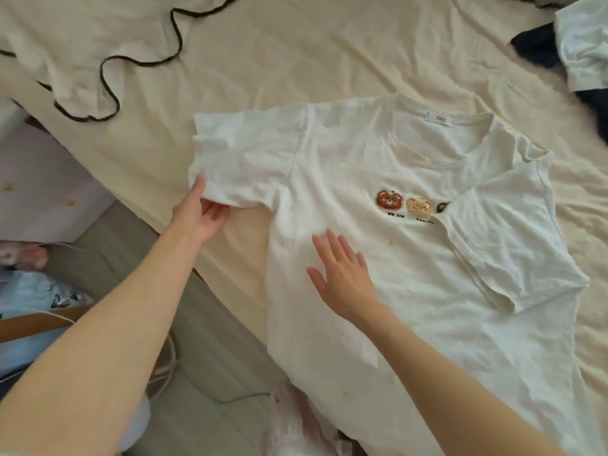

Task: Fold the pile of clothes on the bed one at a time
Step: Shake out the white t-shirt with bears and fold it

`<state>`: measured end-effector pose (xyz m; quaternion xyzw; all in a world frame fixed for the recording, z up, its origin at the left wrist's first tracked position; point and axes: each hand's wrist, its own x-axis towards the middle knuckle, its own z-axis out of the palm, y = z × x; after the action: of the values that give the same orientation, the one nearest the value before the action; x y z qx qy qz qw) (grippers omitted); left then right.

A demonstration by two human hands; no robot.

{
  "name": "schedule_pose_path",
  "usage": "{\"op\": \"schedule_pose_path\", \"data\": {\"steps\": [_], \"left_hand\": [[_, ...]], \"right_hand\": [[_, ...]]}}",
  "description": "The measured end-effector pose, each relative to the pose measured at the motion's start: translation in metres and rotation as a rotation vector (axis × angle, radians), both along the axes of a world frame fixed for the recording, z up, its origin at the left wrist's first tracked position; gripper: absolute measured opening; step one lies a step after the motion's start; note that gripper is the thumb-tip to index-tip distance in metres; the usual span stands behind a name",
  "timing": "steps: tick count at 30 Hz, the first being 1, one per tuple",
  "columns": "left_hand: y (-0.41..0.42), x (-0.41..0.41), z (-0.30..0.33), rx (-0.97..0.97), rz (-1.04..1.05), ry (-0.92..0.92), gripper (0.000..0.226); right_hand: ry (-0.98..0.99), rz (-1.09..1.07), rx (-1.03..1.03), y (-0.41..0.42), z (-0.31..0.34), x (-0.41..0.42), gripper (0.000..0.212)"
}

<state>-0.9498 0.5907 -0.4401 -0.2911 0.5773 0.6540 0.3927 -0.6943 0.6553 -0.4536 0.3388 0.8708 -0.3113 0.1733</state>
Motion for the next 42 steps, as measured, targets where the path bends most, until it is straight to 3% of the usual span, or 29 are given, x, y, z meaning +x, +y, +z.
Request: {"op": "schedule_pose_path", "data": {"steps": [4,6,8,10,12,14,16,18,20,22,24,26,30,34,38,42], "left_hand": [[0.002,-0.010,0.002,0.028,0.019,-0.063,0.015],[0.006,-0.007,0.009,0.008,0.027,0.077,0.014],[0.018,0.009,0.026,-0.064,-0.099,0.400,0.008],[0.036,0.039,0.046,-0.137,-0.334,0.774,0.005],[0.054,0.078,0.060,-0.038,-0.595,1.142,0.008],[0.065,0.116,0.059,0.137,-1.017,1.397,0.019],[0.063,0.145,0.044,0.078,-1.554,1.483,0.041],[0.050,0.151,0.029,-0.009,-1.727,1.452,0.049],[0.034,0.141,0.025,-0.015,-1.517,1.490,0.037],[0.025,0.121,0.012,-0.170,-1.277,1.484,0.028],[0.022,0.100,0.001,-0.297,-1.188,1.208,0.032],[0.026,0.092,-0.009,-0.292,-1.154,0.882,0.039],[0.031,0.098,-0.024,-0.271,-1.156,0.753,0.038],[0.025,0.098,-0.032,-0.293,-0.965,0.669,0.019],[0.014,0.094,-0.035,-0.263,-0.880,0.641,0.004],[0.011,0.093,-0.038,-0.244,-0.894,0.691,0.008]], "right_hand": [[-0.117,0.041,-0.052,-0.005,-0.004,-0.020,0.053],[-0.054,-0.183,-0.219,0.001,0.004,-0.023,0.050],[0.089,-0.574,-0.439,0.011,0.020,-0.023,0.045],[0.237,-0.936,-0.644,0.024,0.038,-0.015,0.038],[0.390,-1.216,-0.759,0.037,0.051,0.000,0.031],[0.505,-1.424,-0.724,0.051,0.061,0.017,0.032],[0.491,-1.508,-0.582,0.063,0.064,0.028,0.039],[0.393,-1.458,-0.410,0.077,0.060,0.031,0.042],[0.304,-1.300,-0.233,0.094,0.054,0.024,0.046],[0.226,-1.050,-0.046,0.111,0.047,0.009,0.054],[0.159,-0.801,0.073,0.128,0.038,-0.013,0.058],[0.114,-0.651,0.111,0.145,0.028,-0.039,0.060],[0.072,-0.607,0.069,0.180,0.013,-0.082,0.059],[0.020,-0.610,0.010,0.195,0.002,-0.101,0.017],[0.171,-0.737,-0.079,0.206,0.002,-0.124,0.024],[0.202,-0.645,-0.032,0.210,-0.002,-0.146,0.007]]}}
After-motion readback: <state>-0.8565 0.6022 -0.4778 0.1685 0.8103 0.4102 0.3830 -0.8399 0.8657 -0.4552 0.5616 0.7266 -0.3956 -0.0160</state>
